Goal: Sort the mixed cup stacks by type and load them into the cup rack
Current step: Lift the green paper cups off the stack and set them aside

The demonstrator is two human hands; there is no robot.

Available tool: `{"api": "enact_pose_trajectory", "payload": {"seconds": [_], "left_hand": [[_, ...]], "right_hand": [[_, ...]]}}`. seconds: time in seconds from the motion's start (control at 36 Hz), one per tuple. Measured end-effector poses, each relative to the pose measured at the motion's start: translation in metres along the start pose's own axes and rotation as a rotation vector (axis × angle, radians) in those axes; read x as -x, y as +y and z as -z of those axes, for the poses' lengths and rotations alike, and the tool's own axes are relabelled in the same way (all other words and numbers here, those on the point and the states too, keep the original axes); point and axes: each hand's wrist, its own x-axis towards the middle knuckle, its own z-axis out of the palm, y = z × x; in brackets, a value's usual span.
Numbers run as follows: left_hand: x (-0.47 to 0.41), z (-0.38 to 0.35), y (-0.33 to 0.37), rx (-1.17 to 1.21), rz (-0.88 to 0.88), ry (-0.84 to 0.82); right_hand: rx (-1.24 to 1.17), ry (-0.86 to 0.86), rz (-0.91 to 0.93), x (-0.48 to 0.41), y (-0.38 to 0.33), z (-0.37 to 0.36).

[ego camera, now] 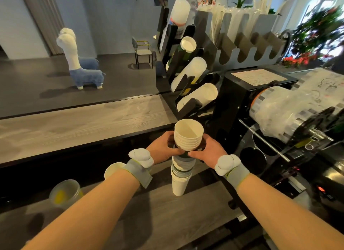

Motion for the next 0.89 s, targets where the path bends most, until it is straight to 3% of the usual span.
{"api": "enact_pose_trajectory", "payload": {"seconds": [0.22,0.39,0.64,0.89], "left_hand": [[0.003,0.003,0.006,0.124,-0.046,0.012],[0.002,0.011,0.020,0.040,-0.043,-0.027],[0.012,0.068,0.054,0.080,-0.215,0.045],[0.057,0.119,0.062,0.156,-0.265,0.100]], "right_hand": [[-0.087,0.009,0.027,-0.003,-0.004,0.009],[-0.076,-0.013,0.050,-0.001,-0.016,0.019],[-0.120,0.031,0.256,0.002,-0.068,0.058],[-0.153,-0.061,0.395,0.009,-0.118,0.056]]}}
